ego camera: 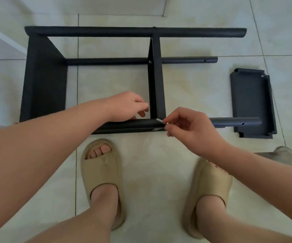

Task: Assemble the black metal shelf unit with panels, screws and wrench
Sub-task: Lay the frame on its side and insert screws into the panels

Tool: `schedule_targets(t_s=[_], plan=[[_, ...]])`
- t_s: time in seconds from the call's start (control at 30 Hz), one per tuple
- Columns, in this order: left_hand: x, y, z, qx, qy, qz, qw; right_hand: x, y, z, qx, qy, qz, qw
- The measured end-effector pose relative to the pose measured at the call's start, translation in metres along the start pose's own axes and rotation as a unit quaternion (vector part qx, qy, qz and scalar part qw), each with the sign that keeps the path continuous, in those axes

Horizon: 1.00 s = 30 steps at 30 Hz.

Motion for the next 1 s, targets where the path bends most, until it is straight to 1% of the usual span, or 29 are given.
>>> schedule_targets(t_s=[0.1, 0.2, 0.3, 0.37, 0.53, 0.7, 0.8, 1.0], plan=[[0.001, -0.008, -0.004, 0.012, -0.037, 0.020, 0.999, -0.009, -0.001, -0.004, 0.011, 0.001, -0.019, 1.000], [0.003, -0.020, -0.006, 0.036, -0.056, -0.017, 0.998, -0.017, 0.001, -0.009, 0.008, 0.012, -0.028, 1.000], [-0.002, -0.024, -0.004, 0.060, -0.068, 0.021, 0.996, -0.023, 0.003, -0.013, 0.010, 0.025, -0.056, 0.998], [-0.006, -0.024, 0.002, 0.085, -0.077, 0.023, 0.993, -0.025, 0.003, -0.014, 0.008, 0.031, -0.068, 0.997], [-0.007, -0.023, 0.015, 0.137, -0.086, -0.028, 0.986, -0.019, -0.002, -0.013, -0.004, 0.076, -0.110, 0.991], [-0.004, -0.024, 0.016, 0.138, -0.094, -0.050, 0.985, -0.020, -0.005, -0.011, -0.003, 0.090, -0.141, 0.986], [-0.003, -0.023, 0.018, 0.134, -0.091, -0.058, 0.985, -0.019, -0.009, -0.008, -0.008, 0.082, -0.136, 0.987], [-0.001, -0.025, 0.018, 0.135, -0.091, -0.064, 0.985, -0.022, -0.012, 0.002, 0.001, 0.007, -0.089, 0.996]])
Point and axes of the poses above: each hand's wrist, its own z-axis towards the middle knuckle, its own y-axis out of the back of the hand, x = y × z, the point moved 5 cm from there along z, towards the middle knuckle, and after that the axes turned 10 degrees about x, right-handed, at the moved point
